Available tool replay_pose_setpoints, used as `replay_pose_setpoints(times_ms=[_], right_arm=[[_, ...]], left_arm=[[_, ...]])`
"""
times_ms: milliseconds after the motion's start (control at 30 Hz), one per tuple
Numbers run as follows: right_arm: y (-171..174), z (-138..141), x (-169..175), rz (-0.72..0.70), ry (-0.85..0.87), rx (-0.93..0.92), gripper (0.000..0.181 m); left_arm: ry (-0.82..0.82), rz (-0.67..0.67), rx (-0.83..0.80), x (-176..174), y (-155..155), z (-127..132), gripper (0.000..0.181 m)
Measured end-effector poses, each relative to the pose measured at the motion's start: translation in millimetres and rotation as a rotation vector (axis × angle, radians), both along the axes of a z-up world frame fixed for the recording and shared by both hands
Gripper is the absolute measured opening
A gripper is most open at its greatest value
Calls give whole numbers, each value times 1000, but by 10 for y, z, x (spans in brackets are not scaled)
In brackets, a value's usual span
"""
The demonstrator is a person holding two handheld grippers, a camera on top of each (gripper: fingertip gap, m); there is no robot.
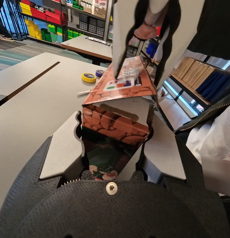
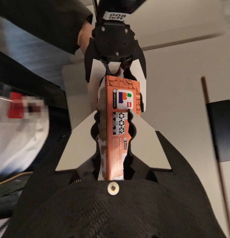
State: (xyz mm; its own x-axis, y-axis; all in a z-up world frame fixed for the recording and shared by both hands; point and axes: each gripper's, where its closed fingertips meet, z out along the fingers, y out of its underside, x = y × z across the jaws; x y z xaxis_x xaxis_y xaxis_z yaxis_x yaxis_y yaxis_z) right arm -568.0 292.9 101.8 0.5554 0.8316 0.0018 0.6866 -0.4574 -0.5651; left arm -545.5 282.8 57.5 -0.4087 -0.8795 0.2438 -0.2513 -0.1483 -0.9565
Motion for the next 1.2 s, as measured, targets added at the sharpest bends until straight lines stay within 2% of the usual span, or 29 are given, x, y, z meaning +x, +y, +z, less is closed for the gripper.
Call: replay_pose_setpoints(times_ms=[100, 333, 600, 767, 933, 1033, 1100, 1200], right_arm=[[-5, 2, -37, 30, -87, 136, 33], [11, -68, -40, -9, -150, 275, 31], [-1, -117, -74, -68, -125, 311, 32], [-85, -111, -81, -13, -44, 253, 32], [-133, -69, -78, 17, 59, 38, 32], [-157, -59, -45, 64, 51, -24, 31], [-185, -57, 22, 102, 20, -46, 23], [-203, -51, 107, 100, 25, -89, 20]], left_arm=[[0, 7, -10, -8, 14, 1, 100], [-1, 19, -22, -3, 24, 4, 101], [-34, 110, -20, 39, 68, 20, 103], [-74, 144, 3, 31, 26, 33, 102], [-62, 134, 5, 28, 4, 25, 102], [-55, 133, -1, 33, 12, 21, 102], [-53, 131, -3, 33, 9, 19, 102], [-49, 134, -13, 37, 11, 19, 102]])
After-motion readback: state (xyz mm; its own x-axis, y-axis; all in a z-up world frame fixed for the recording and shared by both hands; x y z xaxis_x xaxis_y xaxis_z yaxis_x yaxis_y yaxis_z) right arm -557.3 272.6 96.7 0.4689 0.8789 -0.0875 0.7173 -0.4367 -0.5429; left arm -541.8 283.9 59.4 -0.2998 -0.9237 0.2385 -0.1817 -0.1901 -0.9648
